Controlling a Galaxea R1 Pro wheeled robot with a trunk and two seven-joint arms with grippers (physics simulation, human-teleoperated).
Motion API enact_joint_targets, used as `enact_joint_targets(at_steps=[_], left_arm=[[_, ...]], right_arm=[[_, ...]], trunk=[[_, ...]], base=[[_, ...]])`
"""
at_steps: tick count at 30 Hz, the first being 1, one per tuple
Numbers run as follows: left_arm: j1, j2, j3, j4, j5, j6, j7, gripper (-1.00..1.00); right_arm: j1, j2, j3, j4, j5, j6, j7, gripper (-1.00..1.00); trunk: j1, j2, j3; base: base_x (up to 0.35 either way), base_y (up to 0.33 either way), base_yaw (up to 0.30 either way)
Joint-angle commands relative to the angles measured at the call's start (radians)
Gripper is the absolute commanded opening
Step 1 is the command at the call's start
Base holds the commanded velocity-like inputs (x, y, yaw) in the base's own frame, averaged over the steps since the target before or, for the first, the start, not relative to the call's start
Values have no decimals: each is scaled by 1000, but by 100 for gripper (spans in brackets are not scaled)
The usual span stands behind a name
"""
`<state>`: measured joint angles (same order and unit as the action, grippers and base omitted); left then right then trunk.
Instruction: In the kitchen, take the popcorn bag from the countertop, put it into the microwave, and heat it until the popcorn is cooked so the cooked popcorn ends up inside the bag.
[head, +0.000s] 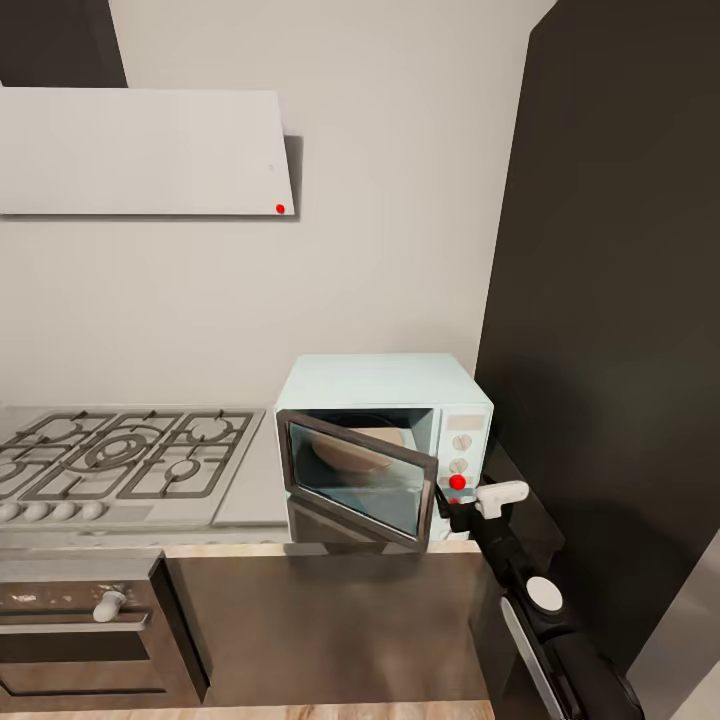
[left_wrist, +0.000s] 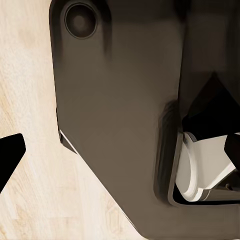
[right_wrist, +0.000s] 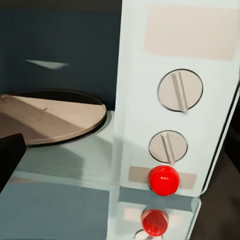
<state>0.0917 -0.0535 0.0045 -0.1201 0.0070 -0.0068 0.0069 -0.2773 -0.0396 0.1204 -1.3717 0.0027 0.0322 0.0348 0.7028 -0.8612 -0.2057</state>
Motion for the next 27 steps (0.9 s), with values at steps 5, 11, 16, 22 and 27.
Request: enact_joint_targets(at_steps=[5,11,16,22,27], left_arm=[[0,0,0,-2,1,-1,1,100],[0,0,0,-2,1,-1,1,100],[0,0,0,-2,1,-1,1,100],[0,0,0,-2,1,-1,1,100],[0,0,0,-2,1,-1,1,100]], right_arm=[[0,0,62,-1,0,3,55,100],[0,-3,62,-1,2,-1,123,100],[0,-6,62,-1,2,1,129,100],[0,-8,62,20,5,3,129,100],[1,-8,61,26,4,6,128,100]], trunk=[[0,-1,-1],[0,-1,-1],[0,-1,-1],[0,-1,-1],[0,-1,-1]], base=[[0,0,0],[0,0,0],[0,0,0],[39,0,0],[128,-21,0]])
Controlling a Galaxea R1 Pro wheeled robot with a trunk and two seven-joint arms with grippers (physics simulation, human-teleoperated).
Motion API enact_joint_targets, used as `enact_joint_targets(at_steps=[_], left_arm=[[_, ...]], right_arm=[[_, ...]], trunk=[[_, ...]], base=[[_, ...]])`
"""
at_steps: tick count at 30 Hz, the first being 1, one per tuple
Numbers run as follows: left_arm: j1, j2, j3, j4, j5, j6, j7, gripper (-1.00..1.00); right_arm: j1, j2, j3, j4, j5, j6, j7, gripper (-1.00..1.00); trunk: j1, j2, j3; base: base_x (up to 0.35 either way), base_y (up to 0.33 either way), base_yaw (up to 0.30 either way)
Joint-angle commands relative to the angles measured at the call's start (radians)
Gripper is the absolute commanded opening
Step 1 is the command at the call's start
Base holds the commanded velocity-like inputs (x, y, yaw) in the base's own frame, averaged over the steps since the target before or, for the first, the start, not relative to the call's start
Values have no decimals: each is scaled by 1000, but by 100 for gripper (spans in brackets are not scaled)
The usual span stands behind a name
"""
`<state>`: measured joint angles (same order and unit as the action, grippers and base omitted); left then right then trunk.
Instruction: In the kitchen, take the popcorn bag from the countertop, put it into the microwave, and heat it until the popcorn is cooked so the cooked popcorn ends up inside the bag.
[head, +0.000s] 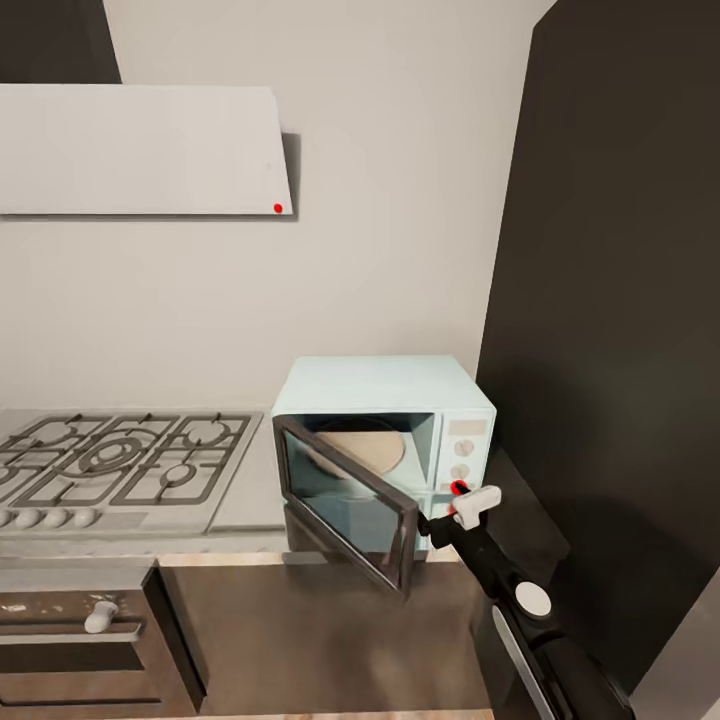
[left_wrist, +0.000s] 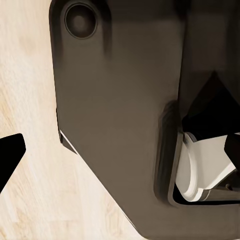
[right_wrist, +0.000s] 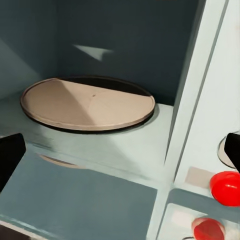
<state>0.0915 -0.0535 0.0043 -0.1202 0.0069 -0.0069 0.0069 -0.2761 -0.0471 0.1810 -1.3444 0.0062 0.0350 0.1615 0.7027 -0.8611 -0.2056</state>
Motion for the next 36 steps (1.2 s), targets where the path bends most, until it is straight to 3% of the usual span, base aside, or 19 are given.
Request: enact_joint_targets(at_steps=[1,8,19,36], left_arm=[[1,0,0,-2,1,-1,1,100],[1,-1,0,-2,1,-1,1,100],[1,-5,-1,-2,1,-1,1,100],[1,-5,-1,-2,1,-1,1,100]], right_arm=[[0,-1,0,-1,0,5,1,100],[1,0,0,-1,0,14,-2,100],[2,0,0,-1,0,14,-4,100],[2,0,0,-1,-1,9,-5,100]], trunk=[[0,-1,-1],[0,-1,1],[0,-1,6],[0,-1,15]], base=[[39,-8,0],[7,-1,41],[-17,-9,217],[-210,-158,241]])
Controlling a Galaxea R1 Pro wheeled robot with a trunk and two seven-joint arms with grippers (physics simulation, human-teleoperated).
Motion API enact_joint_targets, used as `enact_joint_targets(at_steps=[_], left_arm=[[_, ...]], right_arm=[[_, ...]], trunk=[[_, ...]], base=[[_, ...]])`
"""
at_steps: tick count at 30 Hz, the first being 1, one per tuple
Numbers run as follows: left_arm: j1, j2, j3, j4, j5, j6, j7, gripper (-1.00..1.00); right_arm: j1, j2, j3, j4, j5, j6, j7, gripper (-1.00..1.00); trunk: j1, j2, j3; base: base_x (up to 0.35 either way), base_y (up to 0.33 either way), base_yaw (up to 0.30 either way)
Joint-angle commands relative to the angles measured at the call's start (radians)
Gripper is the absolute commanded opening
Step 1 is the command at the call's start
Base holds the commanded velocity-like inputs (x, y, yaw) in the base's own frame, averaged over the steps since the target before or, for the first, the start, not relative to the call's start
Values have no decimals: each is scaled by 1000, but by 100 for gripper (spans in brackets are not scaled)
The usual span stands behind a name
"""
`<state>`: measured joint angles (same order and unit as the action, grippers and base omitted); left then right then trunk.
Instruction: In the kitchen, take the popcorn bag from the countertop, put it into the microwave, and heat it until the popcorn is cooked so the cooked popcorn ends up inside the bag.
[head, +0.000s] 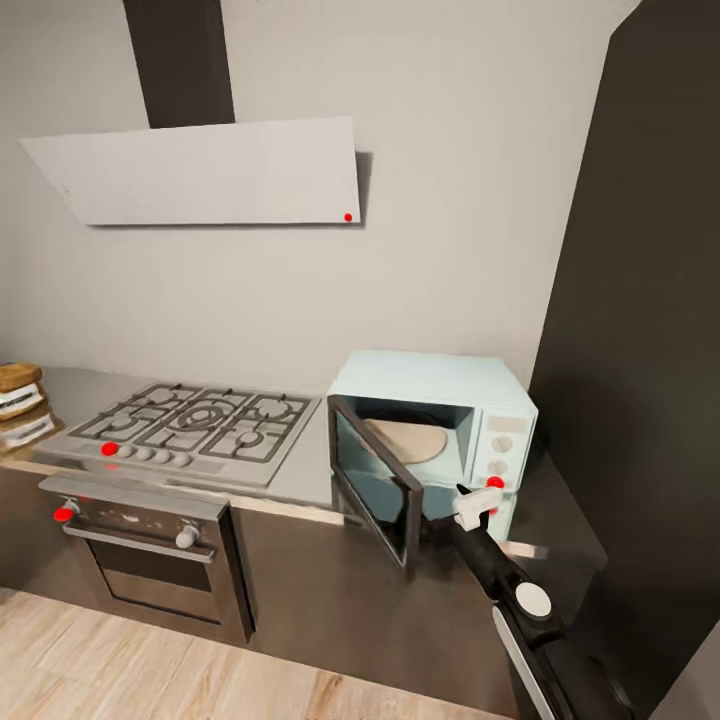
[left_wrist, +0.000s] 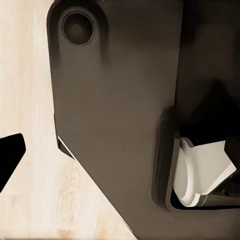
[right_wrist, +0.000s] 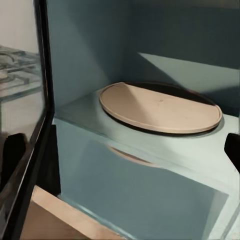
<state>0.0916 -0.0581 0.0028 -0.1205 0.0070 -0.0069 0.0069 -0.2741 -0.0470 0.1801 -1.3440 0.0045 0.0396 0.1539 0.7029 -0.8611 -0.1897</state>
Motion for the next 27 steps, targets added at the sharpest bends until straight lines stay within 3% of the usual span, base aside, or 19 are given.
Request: enact_joint_targets(at_steps=[1,27], left_arm=[[0,0,0,-2,1,-1,1,100],[0,-3,-1,-2,1,-1,1,100]], right_arm=[[-1,-1,1,-1,0,3,3,100],[4,-1,4,-1,-3,-2,8,100]], trunk=[[0,-1,-1],[0,-1,3]], base=[[-36,-12,244],[-7,0,247]])
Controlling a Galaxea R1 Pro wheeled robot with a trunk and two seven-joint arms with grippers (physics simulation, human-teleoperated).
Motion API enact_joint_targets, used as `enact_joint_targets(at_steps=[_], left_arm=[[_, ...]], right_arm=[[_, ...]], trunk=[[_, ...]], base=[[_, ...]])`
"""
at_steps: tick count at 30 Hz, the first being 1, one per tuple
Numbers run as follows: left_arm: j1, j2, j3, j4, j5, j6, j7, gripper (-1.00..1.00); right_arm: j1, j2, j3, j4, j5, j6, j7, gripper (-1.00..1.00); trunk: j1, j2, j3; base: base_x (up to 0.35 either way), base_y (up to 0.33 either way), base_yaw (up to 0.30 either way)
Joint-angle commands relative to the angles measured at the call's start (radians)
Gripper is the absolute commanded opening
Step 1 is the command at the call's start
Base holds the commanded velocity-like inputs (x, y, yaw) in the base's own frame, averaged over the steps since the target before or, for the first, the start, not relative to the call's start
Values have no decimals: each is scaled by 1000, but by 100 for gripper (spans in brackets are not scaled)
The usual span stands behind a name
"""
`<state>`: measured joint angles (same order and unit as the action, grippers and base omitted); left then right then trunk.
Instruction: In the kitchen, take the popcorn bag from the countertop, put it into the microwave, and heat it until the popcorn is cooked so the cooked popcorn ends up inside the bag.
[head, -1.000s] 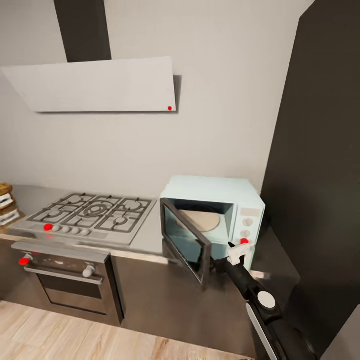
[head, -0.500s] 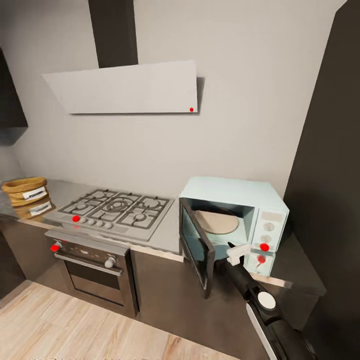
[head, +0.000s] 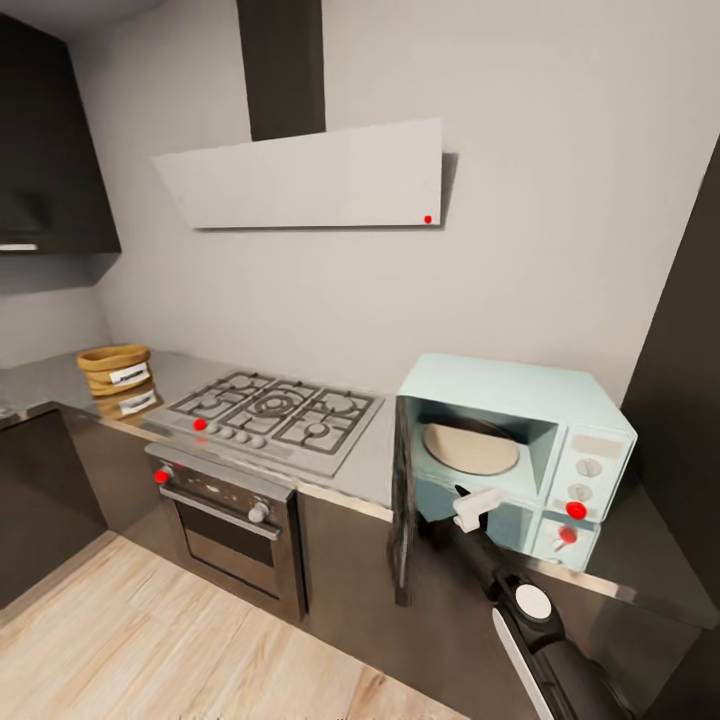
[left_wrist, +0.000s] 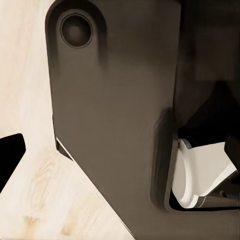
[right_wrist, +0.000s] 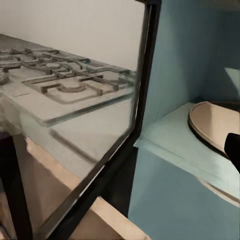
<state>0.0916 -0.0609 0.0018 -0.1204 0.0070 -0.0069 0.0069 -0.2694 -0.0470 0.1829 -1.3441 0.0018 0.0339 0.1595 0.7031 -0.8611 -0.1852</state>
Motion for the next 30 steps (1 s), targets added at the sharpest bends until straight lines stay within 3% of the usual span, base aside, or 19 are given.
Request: enact_joint_targets(at_steps=[1,20,30], left_arm=[[0,0,1,-2,1,-1,1,100],[0,0,1,-2,1,-1,1,100],[0,0,1,-2,1,-1,1,100]], right_arm=[[-1,-1,1,-1,-1,4,3,100],[0,-1,3,-1,-2,6,2,100],[0,-1,4,-1,-1,6,2,100]], trunk=[[0,-1,-1],[0,-1,-1],[0,-1,-1]], base=[[-231,0,248],[-20,0,244],[0,0,33]])
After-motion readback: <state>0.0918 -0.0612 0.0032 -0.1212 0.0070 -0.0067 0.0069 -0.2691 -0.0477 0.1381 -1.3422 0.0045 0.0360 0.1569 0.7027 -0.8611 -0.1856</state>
